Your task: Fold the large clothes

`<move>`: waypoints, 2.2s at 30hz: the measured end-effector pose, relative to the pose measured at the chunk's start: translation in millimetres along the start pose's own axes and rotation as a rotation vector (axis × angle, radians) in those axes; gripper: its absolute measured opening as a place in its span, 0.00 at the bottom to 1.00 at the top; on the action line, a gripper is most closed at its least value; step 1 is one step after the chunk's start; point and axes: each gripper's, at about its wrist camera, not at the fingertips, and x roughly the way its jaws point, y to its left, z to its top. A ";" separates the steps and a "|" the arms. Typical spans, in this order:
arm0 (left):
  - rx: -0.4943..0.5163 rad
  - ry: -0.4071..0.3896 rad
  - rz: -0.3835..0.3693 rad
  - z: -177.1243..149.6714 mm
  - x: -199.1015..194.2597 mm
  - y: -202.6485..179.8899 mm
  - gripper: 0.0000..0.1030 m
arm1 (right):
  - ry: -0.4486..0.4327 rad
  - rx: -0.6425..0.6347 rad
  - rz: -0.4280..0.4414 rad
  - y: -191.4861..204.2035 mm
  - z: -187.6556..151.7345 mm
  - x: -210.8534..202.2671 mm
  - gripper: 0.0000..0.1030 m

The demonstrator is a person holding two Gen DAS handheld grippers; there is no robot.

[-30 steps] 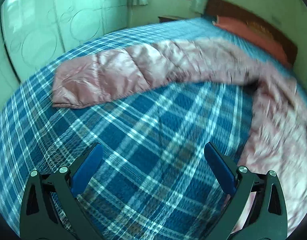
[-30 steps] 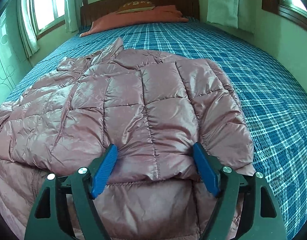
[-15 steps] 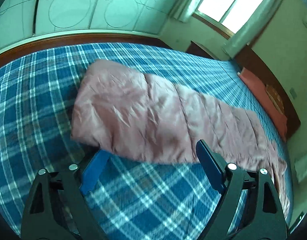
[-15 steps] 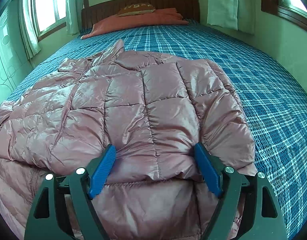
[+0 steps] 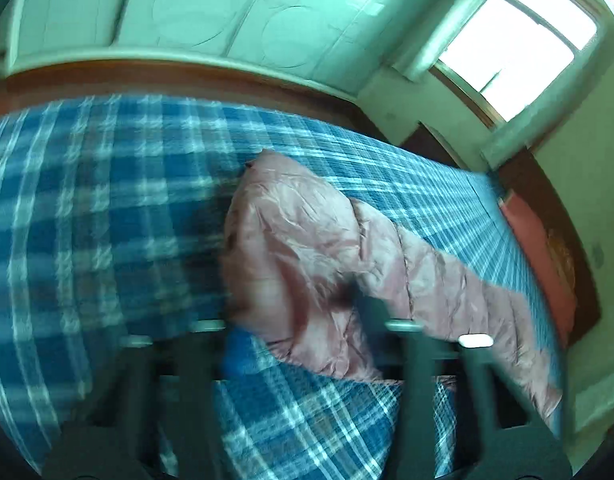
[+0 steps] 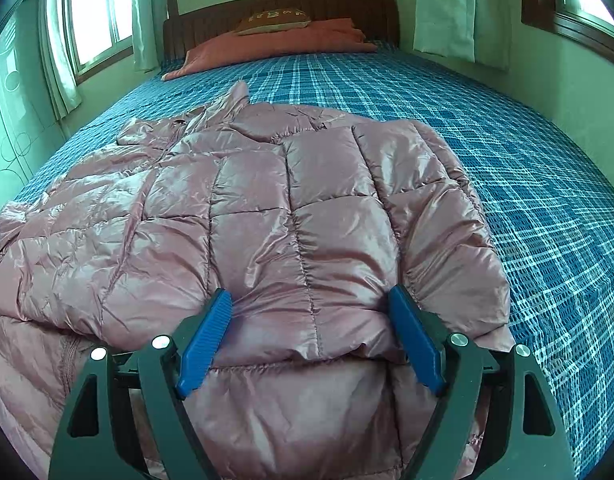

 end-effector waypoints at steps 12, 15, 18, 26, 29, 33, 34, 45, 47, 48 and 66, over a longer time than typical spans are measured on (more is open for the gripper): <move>0.386 -0.129 -0.099 -24.7 -44.4 -158.0 0.08 | 0.000 0.001 0.001 0.2 0.0 -0.2 0.77; 0.502 -0.107 -0.175 -57.7 -49.6 -221.5 0.08 | -0.001 0.003 0.003 0.3 0.3 -0.6 0.77; 0.619 -0.061 -0.253 -105.9 -54.5 -281.7 0.08 | -0.001 0.003 0.003 0.5 0.4 -0.9 0.77; 0.835 0.073 -0.353 -241.2 -64.6 -361.3 0.08 | -0.002 0.009 0.011 -0.2 1.8 -1.3 0.77; 0.909 0.123 -0.355 -280.4 -57.5 -374.8 0.09 | -0.002 0.009 0.010 -0.2 1.5 -1.2 0.77; 0.949 0.168 -0.364 -303.1 -55.6 -370.7 0.55 | -0.001 0.010 0.011 0.0 1.8 -1.3 0.77; 0.949 0.164 -0.369 -302.2 -58.3 -365.8 0.61 | -0.001 0.011 0.012 -0.2 2.0 -1.1 0.77; 0.907 0.054 -0.323 -216.3 -83.8 -295.5 0.71 | -0.008 0.094 0.110 20.5 12.4 -37.7 0.77; 0.885 0.023 -0.265 -195.6 -77.1 -281.6 0.71 | -0.008 0.091 0.184 43.7 16.6 -49.8 0.77; 0.866 0.020 -0.239 -184.9 -71.6 -273.0 0.71 | -0.004 0.083 0.211 55.5 18.4 -53.0 0.77; 0.739 0.043 -0.107 -124.2 -33.8 -210.7 0.71 | 0.028 0.032 0.338 132.2 34.1 -37.9 0.05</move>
